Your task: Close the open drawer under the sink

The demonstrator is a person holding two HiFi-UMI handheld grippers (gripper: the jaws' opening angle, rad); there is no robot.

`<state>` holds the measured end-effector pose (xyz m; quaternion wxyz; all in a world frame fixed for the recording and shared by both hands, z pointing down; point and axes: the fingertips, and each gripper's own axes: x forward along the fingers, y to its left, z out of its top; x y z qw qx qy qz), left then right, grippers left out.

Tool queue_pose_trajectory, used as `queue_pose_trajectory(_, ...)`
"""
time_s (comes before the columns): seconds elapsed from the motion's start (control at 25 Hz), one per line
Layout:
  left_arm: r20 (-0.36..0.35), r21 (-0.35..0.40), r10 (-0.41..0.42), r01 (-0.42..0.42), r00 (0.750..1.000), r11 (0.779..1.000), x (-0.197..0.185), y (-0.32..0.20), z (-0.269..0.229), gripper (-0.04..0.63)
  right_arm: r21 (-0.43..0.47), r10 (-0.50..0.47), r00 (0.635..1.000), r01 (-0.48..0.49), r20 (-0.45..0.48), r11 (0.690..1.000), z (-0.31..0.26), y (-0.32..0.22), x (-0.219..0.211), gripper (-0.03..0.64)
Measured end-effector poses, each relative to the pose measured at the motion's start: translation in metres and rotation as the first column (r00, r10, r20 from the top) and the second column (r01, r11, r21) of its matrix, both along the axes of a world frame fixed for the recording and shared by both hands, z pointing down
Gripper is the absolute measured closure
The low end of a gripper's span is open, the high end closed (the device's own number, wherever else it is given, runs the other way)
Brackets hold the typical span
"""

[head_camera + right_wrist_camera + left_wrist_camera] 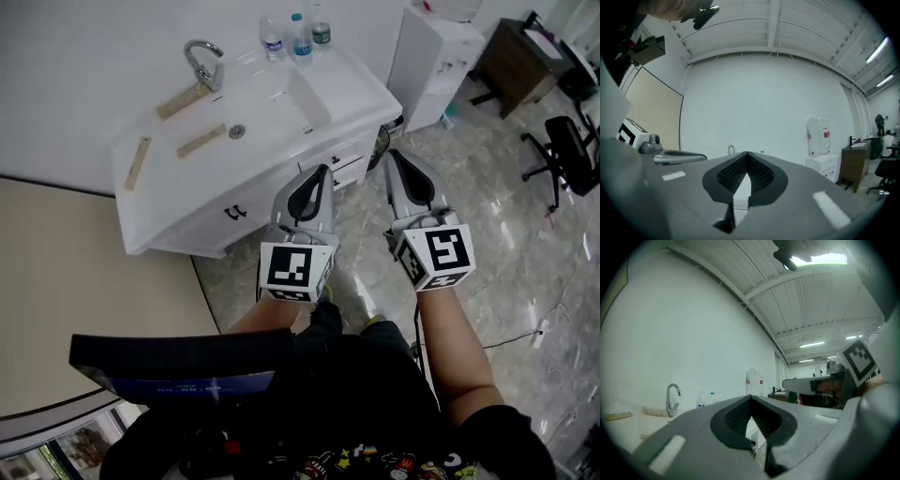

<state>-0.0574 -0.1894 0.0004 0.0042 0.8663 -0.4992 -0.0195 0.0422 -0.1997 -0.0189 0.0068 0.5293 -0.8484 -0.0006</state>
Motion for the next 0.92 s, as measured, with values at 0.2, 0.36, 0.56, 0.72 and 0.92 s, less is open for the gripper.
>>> queue_pose_trajectory(0.2,-0.032,0.013,-0.003,0.003,0.999,1.0,0.001,0.032,-0.018,0.595,-0.013,0.025,1.0,-0.025,-0.015,1.0,-0.006,0.045,0.021,0.594)
queue_pose_trajectory(0.36,-0.025,-0.008,-0.041,0.041,0.999,0.999,0.014,0.06,-0.014,0.595,-0.02,-0.022,0.999,0.022,-0.037,1.0,-0.008,0.074,0.031,0.595)
queue_pose_trajectory(0.56,-0.012,-0.041,-0.11,0.109,0.994,0.993,0.031,0.099,-0.005,0.595,-0.03,-0.106,0.991,0.103,-0.081,0.994,0.0,0.101,0.036,0.595)
queue_pose_trajectory(0.72,-0.01,-0.033,-0.144,0.144,0.99,0.989,0.048,0.152,-0.008,0.595,-0.032,-0.186,0.977,0.183,-0.109,0.983,0.009,0.14,0.037,0.595)
queue_pose_trajectory(0.92,-0.014,-0.025,-0.16,0.16,0.987,0.987,0.087,0.22,-0.021,0.595,-0.044,-0.209,0.973,0.206,-0.093,0.978,0.006,0.205,0.071,0.595)
